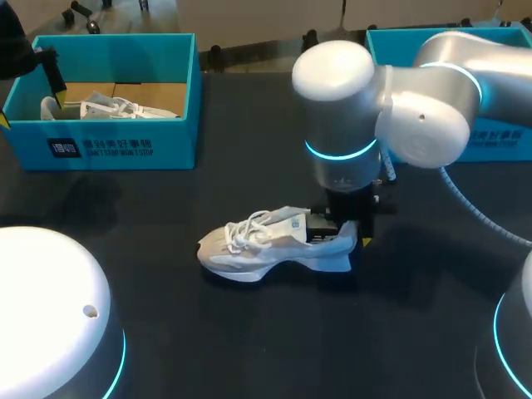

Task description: Take the shoe out of the shoebox, open the shoe tongue, remove and reinsert the insole, then place the shoe into the shoebox

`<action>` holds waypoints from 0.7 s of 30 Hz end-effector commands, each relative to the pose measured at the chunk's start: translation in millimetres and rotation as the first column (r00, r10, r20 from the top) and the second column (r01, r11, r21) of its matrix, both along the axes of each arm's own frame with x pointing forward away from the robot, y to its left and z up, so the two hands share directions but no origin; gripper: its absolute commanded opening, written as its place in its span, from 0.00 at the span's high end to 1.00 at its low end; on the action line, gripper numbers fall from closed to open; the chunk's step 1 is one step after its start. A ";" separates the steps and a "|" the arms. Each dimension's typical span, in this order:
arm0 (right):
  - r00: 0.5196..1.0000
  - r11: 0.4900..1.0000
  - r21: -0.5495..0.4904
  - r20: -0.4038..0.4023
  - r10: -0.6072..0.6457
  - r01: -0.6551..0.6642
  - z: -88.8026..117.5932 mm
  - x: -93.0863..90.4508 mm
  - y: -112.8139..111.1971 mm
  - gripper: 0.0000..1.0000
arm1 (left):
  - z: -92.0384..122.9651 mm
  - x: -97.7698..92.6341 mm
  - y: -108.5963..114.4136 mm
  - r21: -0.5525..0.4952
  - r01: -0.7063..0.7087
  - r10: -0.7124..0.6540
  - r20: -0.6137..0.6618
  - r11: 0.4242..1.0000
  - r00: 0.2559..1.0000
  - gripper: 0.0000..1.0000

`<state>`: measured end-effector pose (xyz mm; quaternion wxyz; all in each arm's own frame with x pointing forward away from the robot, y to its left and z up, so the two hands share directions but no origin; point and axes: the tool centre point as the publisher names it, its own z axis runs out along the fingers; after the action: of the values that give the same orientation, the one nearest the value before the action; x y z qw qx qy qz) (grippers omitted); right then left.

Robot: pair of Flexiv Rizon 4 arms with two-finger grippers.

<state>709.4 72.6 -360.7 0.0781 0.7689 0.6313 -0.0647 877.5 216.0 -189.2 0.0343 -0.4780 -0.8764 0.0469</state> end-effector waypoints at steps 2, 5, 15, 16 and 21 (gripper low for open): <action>1.000 1.000 0.001 0.006 -0.001 0.001 -10.5 4.4 4.6 1.00 | 0.4 0.2 0.1 0.002 0.000 0.000 -0.001 1.000 1.000 0.00; 1.000 1.000 0.002 0.012 -0.005 0.005 -14.3 5.2 5.8 1.00 | 0.4 0.2 0.1 0.002 0.000 0.000 -0.001 1.000 1.000 0.00; 0.999 0.999 -0.016 0.032 -0.034 0.035 -25.1 2.9 0.4 1.00 | 0.4 0.2 0.1 0.002 0.000 0.000 -0.001 1.000 1.000 0.00; 0.999 0.999 -0.018 0.037 -0.036 0.036 -25.7 2.8 -0.1 1.00 | 0.4 0.2 0.1 0.002 0.000 0.000 -0.001 1.000 1.000 0.00; 0.998 0.999 -0.002 0.039 -0.040 0.040 -29.3 3.5 -1.2 1.00 | 0.4 0.2 0.1 0.002 0.000 0.000 -0.001 1.000 1.000 0.00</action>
<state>714.3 72.8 -387.5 0.0933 0.7811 0.6147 -0.0575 877.5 216.0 -189.2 0.0343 -0.4780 -0.8765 0.0470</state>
